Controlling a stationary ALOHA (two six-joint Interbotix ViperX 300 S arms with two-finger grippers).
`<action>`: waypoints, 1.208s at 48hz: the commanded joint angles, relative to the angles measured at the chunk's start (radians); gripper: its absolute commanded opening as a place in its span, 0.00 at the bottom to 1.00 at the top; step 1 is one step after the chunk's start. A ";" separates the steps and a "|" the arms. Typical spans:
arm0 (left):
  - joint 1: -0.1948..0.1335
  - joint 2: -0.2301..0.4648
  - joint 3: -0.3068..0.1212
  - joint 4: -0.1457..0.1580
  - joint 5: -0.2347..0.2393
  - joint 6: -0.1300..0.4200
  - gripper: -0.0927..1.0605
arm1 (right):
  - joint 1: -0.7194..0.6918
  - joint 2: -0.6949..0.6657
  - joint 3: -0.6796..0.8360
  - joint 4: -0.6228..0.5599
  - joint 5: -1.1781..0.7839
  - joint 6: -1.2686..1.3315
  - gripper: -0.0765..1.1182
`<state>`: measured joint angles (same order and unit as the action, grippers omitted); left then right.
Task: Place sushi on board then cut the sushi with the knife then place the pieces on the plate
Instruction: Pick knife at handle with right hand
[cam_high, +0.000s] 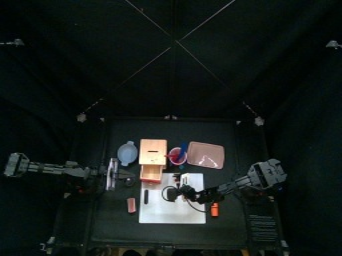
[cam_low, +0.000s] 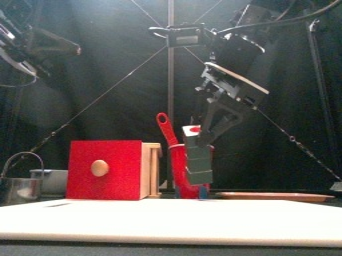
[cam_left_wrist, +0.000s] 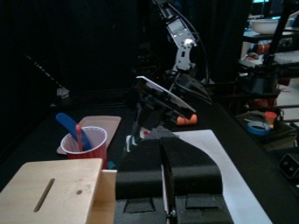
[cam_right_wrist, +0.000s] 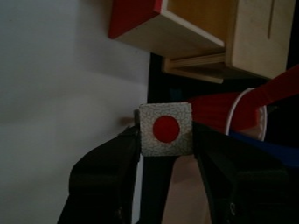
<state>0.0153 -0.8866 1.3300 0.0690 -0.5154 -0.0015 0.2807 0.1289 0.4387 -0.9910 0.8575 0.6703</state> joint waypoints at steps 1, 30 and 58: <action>0.005 0.003 -0.025 -0.012 -0.009 0.002 0.15 | 0.025 0.009 -0.040 -0.006 0.018 0.020 0.63; 0.003 0.003 -0.021 -0.021 -0.009 0.000 0.15 | 0.109 0.089 -0.103 0.150 0.040 0.055 0.89; 0.015 0.003 -0.021 -0.057 -0.009 0.006 0.15 | 0.143 0.040 -0.118 0.262 0.002 0.061 0.92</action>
<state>0.0199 -0.8851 1.3300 0.0138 -0.5154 0.0046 0.4571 0.2332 0.3237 -0.7010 0.8682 0.7271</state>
